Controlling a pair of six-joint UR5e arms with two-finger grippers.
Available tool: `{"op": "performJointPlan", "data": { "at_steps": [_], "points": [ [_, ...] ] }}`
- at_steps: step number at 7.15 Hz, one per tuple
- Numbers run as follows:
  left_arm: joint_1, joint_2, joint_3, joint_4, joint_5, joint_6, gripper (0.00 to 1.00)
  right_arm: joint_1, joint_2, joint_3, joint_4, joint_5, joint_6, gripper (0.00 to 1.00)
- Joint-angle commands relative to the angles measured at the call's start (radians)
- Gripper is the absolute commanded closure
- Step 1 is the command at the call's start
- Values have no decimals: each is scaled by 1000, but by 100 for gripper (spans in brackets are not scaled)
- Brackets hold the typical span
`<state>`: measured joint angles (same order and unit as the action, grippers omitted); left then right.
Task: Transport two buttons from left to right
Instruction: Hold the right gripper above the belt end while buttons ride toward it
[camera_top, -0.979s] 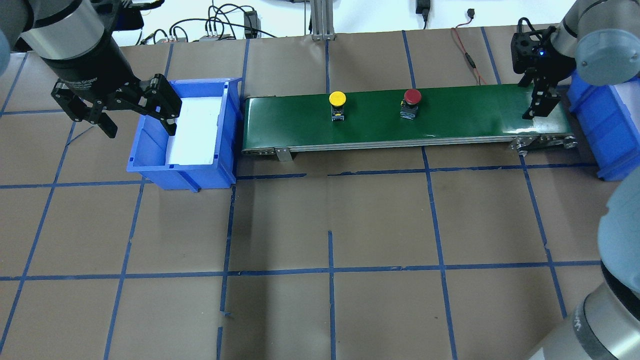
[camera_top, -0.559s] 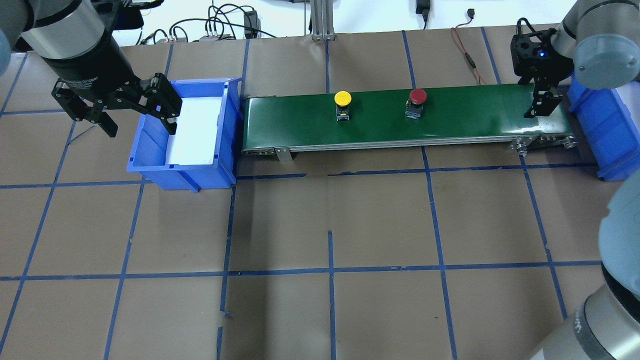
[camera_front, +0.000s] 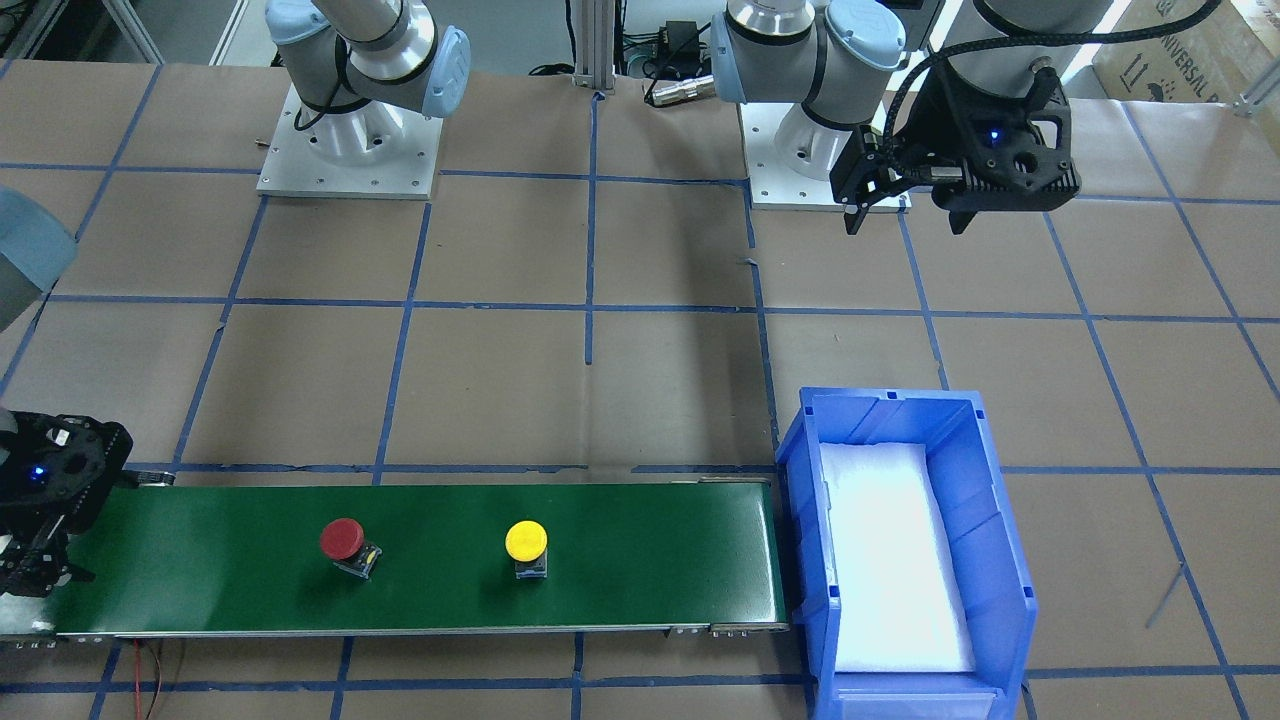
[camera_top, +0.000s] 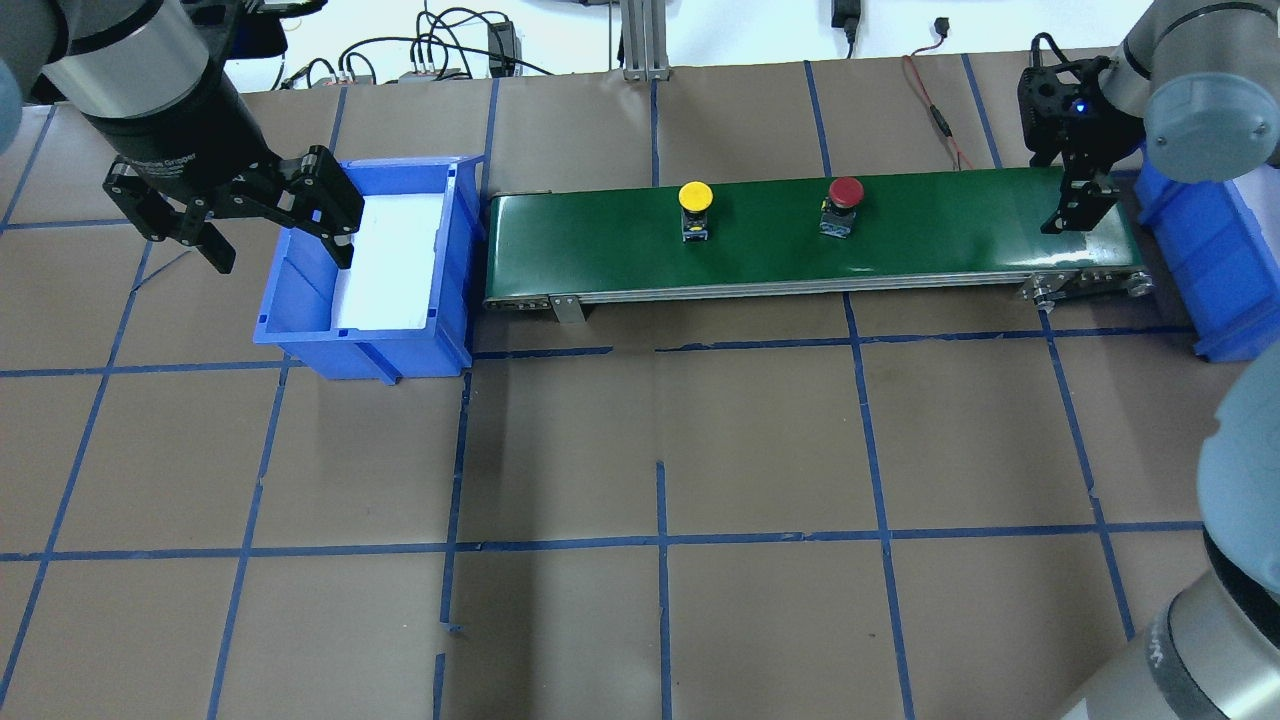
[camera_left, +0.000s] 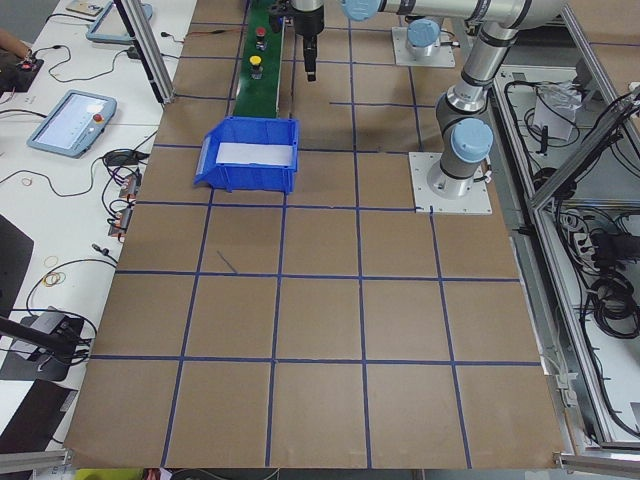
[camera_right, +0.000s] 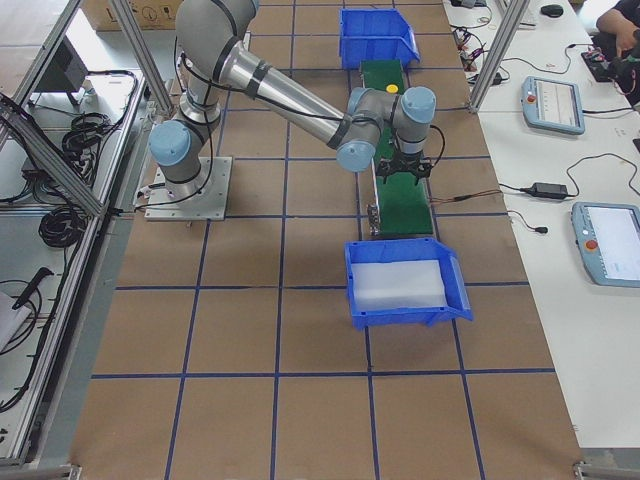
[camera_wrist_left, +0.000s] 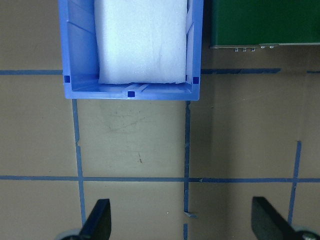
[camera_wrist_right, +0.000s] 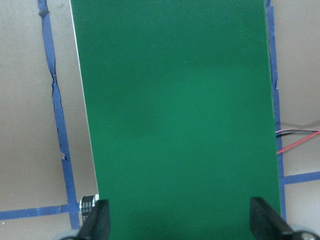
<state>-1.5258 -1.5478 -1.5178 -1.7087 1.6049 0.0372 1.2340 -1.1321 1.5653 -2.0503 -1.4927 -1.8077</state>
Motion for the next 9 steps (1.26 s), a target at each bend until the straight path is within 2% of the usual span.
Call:
{"op": "performJointPlan", "data": {
  "at_steps": [1, 9],
  "points": [
    [-1, 0, 1, 0, 0, 1, 0, -1, -37, 48, 1, 9, 2, 0],
    [-1, 0, -1, 0, 3, 3, 0, 1, -49, 64, -85, -9, -5, 0]
  ]
}}
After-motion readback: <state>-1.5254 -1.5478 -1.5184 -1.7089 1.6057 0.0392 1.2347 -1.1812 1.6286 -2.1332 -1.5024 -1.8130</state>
